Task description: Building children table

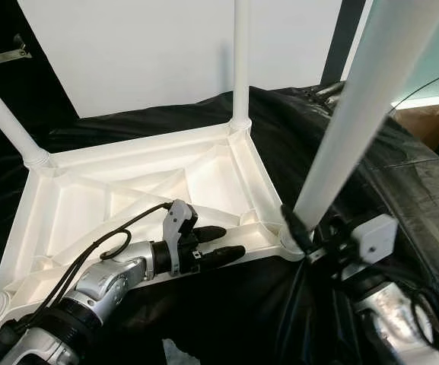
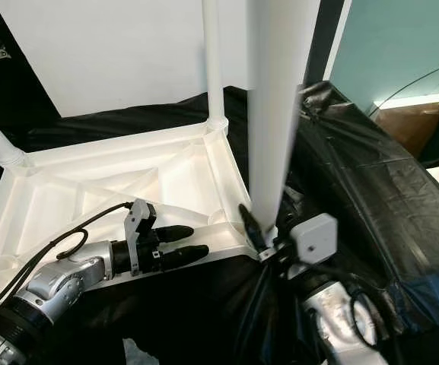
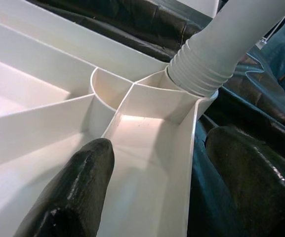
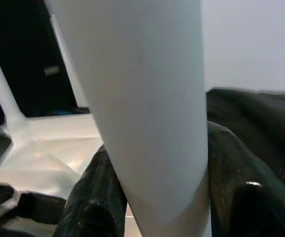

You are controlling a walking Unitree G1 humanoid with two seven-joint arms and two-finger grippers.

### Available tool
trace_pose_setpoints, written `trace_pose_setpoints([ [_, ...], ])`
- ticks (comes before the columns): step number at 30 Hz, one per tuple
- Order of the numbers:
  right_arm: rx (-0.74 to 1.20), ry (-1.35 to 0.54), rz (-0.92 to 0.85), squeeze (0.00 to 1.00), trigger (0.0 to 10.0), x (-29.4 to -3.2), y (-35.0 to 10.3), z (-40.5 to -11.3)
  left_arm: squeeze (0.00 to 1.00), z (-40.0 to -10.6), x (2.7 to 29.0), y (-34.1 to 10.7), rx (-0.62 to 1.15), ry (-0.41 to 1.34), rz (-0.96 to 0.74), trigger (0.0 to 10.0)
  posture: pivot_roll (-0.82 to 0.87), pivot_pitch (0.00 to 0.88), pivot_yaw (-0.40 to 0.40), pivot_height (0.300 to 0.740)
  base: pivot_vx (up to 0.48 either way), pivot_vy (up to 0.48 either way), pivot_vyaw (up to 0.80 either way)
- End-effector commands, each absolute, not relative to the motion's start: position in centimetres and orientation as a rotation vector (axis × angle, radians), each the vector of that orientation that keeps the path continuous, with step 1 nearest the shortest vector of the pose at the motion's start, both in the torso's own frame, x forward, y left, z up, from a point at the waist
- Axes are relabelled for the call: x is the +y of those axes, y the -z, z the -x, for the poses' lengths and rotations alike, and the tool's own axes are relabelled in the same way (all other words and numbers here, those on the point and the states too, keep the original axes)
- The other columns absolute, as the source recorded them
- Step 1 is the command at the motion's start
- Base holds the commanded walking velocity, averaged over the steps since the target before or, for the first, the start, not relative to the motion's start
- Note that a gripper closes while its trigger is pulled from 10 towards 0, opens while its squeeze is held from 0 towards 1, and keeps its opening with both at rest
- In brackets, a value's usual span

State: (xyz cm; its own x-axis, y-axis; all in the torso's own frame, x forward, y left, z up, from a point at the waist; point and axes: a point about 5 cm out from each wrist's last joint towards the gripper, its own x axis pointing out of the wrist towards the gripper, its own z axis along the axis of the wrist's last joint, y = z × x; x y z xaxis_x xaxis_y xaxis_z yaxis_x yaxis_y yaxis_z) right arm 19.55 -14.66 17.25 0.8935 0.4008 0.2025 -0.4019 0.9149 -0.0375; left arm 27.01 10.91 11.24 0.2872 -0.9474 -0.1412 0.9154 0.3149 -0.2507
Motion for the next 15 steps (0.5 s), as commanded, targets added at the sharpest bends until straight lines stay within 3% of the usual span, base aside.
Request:
trace_pose_setpoints([
  [1,0.019,-0.439,-0.167,0.0,10.0,-14.7,-14.1,-19.3,0.0,-25.1,10.9,-12.1,0.245,1.719,0.164,10.0,-0.19,0.058,0.068,0.74,0.0,0.0,0.0],
  [8,0.077,-0.31,-0.252,0.0,10.0,-15.9,-13.9,-20.1,0.0,-25.2,10.9,-12.0,0.244,1.719,0.162,10.0,-0.2,0.059,0.072,0.74,0.0,0.0,0.0],
  [15,0.118,-0.303,-0.188,0.0,10.0,-15.6,-14.8,-21.3,0.0,-25.3,10.5,-11.9,0.244,1.727,0.166,10.0,-0.21,0.059,0.075,0.74,0.0,0.0,0.0],
])
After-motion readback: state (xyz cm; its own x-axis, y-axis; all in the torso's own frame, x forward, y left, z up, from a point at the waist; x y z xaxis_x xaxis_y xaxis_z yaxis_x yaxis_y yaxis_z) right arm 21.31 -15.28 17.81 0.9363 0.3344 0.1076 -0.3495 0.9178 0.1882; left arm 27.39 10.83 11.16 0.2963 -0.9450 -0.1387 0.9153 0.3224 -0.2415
